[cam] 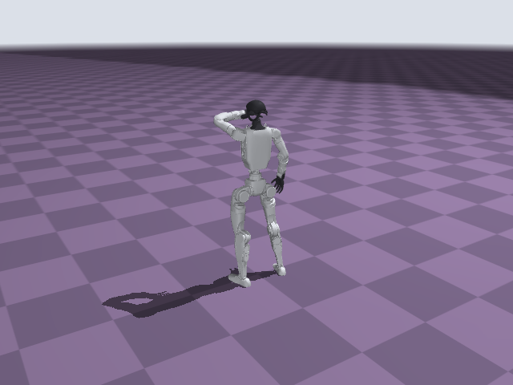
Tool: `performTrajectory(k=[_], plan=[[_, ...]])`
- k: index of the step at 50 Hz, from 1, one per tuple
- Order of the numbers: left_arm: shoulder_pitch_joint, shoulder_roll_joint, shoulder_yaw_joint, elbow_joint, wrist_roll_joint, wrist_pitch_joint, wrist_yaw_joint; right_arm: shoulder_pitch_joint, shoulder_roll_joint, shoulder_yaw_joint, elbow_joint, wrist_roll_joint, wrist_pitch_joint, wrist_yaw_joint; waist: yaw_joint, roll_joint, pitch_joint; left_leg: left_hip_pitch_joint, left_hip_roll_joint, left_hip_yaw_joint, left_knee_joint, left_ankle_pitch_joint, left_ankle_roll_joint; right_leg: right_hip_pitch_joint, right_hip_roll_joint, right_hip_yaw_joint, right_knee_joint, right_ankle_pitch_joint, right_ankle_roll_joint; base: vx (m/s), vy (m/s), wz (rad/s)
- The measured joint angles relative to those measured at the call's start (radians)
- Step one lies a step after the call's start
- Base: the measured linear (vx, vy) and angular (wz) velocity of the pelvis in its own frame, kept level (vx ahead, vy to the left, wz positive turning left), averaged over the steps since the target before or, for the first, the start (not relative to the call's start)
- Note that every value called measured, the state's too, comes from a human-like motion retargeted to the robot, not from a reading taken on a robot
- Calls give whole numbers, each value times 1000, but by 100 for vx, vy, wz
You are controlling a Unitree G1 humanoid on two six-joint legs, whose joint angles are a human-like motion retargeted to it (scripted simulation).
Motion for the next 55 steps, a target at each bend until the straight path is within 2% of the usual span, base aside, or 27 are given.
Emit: performTrajectory(k=[4,11,15,18,23,27,30,37,40,43,50,52,55], plan=[[-16,30,-52,-5,-13,-17,0,-16,-7,11,-3,-5,-7,-1,1,-2,4,3,-1,14,-1,-1,3,-6,-1,15,-1,3,0,0,0,-13],[158,328,14,-161,-63,-66,3,-30,-31,-71,-106,-45,-26,-13,-5,18,9,14,1,73,-4,-8,7,-39,6,74,7,14,12,0,0,-42],[234,420,67,-205,-78,-78,4,-24,-41,-118,-143,-45,-33,-24,-10,36,7,16,2,89,-6,-10,9,-50,9,90,7,19,21,0,0,-13],[175,396,20,-185,-73,-68,-6,-17,-52,-119,-131,-27,-31,-35,-12,49,2,14,2,85,-6,-9,10,-50,8,85,8,19,24,0,0,0],[-37,238,-158,-87,-70,-54,-10,-21,-50,-62,-64,-2,-24,-43,-9,43,-2,8,-1,66,-5,-7,13,-42,3,67,5,16,22,0,0,11],[-114,162,-221,-39,-74,-57,-6,-35,-39,-13,-20,-5,-19,-27,-8,30,2,6,-3,61,-4,-6,14,-39,1,62,3,15,19,0,0,0],[-98,196,-204,-51,-77,-61,0,-41,-36,-11,-14,-19,-17,-17,-7,27,7,8,-3,68,-4,-7,13,-41,2,69,3,16,17,0,0,0],[63,404,-75,-128,-93,-77,18,-14,-44,-96,-86,-45,-26,-20,-8,39,19,15,1,92,-6,-9,10,-51,8,92,3,22,23,0,0,-11],[86,429,-53,-131,-94,-75,9,8,-57,-117,-111,-44,-29,-19,-6,49,21,15,1,90,-7,-8,9,-50,8,89,3,22,25,0,0,0],[26,378,-91,-107,-90,-64,1,25,-70,-110,-109,-36,-28,-22,-4,55,19,12,1,77,-7,-6,9,-44,6,76,3,19,25,0,0,15],[-163,155,-241,-22,-105,-65,14,15,-63,-33,-42,-1,-37,-54,0,38,20,1,-4,43,-5,0,10,-30,-1,42,-1,15,20,0,0,22],[-178,141,-263,-22,-111,-72,16,5,-59,-21,-30,7,-41,-61,1,34,20,0,-4,42,-5,1,11,-29,-1,40,-2,15,19,0,0,0],[-166,184,-274,-47,-116,-84,19,-9,-58,-23,-30,14,-46,-67,2,33,20,0,-4,48,-5,1,12,-33,0,47,-3,17,20,0,0,0]])
